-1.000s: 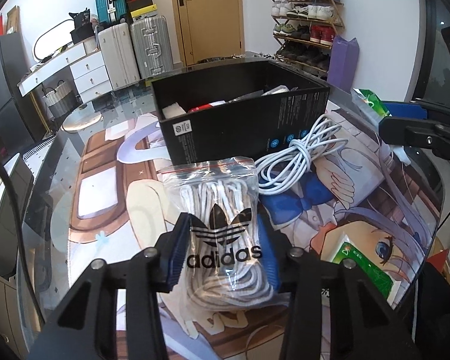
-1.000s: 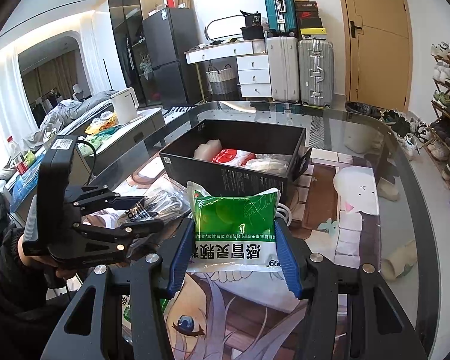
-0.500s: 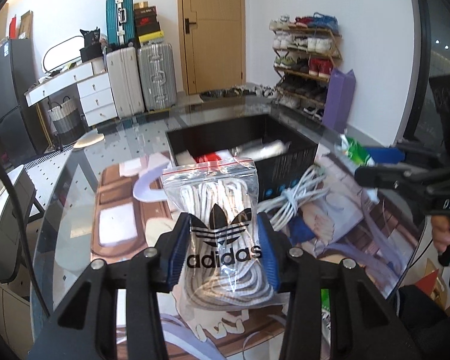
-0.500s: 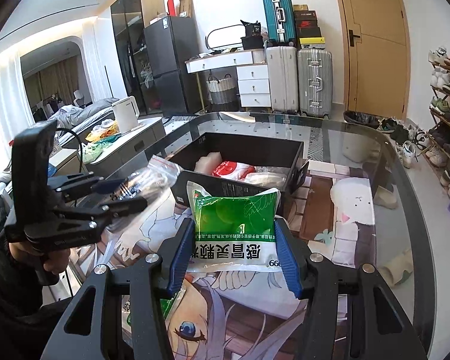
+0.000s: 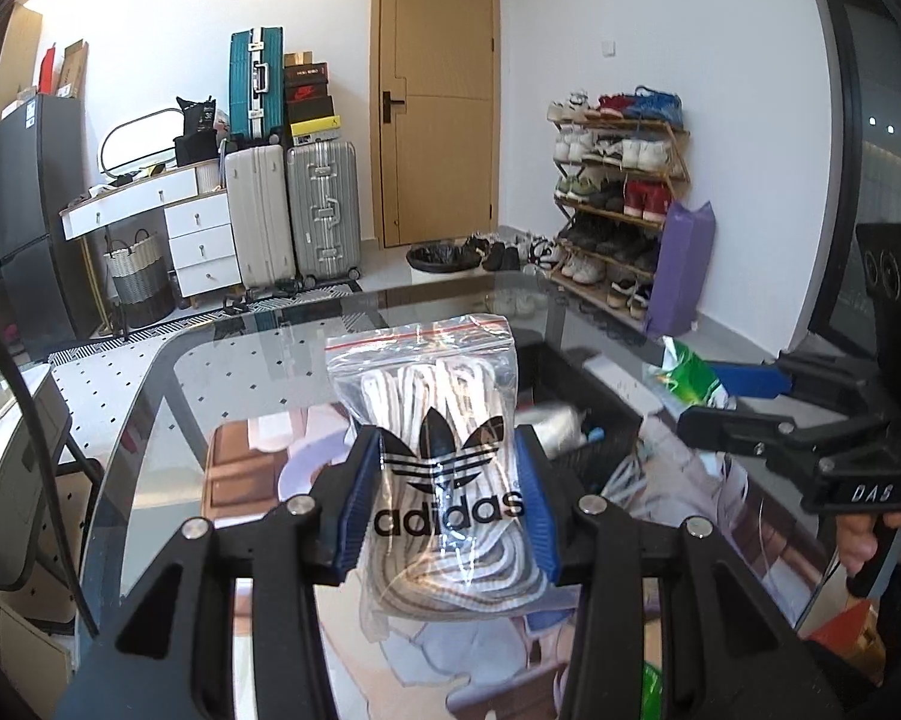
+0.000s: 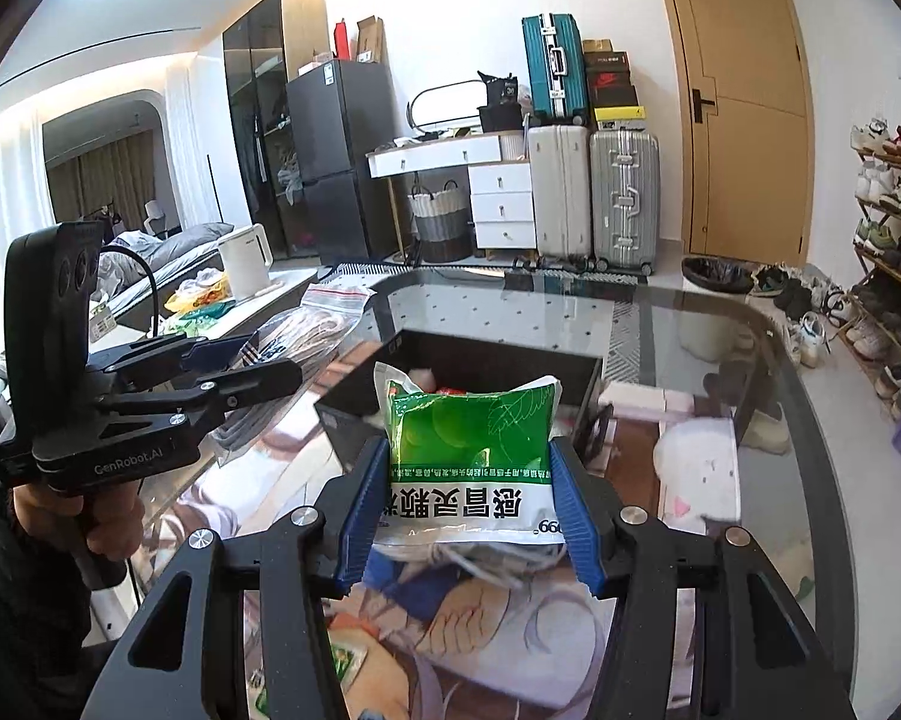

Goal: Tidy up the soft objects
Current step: 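Carry the green packet and adidas bag over the black box with both grippers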

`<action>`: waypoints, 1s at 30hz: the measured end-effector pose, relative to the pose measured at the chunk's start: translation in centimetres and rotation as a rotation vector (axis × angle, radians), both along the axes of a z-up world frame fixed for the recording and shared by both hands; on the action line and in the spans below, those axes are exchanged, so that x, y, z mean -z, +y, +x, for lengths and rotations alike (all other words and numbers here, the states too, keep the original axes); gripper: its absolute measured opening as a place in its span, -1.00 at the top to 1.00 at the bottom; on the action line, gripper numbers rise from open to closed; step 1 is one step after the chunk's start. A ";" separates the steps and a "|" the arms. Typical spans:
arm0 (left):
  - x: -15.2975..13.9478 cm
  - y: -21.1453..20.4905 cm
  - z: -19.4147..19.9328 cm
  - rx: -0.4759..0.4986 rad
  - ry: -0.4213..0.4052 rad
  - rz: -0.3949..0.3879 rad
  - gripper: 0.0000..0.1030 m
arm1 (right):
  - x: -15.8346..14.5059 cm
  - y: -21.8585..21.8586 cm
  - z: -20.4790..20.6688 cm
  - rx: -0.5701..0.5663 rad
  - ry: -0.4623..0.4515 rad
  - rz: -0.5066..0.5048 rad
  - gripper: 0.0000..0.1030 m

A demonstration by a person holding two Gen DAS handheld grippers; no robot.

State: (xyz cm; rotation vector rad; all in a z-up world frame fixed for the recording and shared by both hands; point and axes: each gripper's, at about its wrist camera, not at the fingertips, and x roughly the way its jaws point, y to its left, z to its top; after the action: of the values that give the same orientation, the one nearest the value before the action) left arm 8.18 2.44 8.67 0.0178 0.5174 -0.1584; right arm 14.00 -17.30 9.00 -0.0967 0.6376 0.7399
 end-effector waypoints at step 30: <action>1.7 1.0 6.8 -0.066 -0.038 -0.096 0.17 | 0.9 3.7 6.5 0.024 0.003 -0.017 -0.04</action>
State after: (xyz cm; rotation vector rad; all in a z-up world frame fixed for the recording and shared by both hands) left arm 15.02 3.48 6.94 -0.0892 0.4715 -0.1183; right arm 20.49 -13.56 8.09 -0.1033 0.6468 0.7118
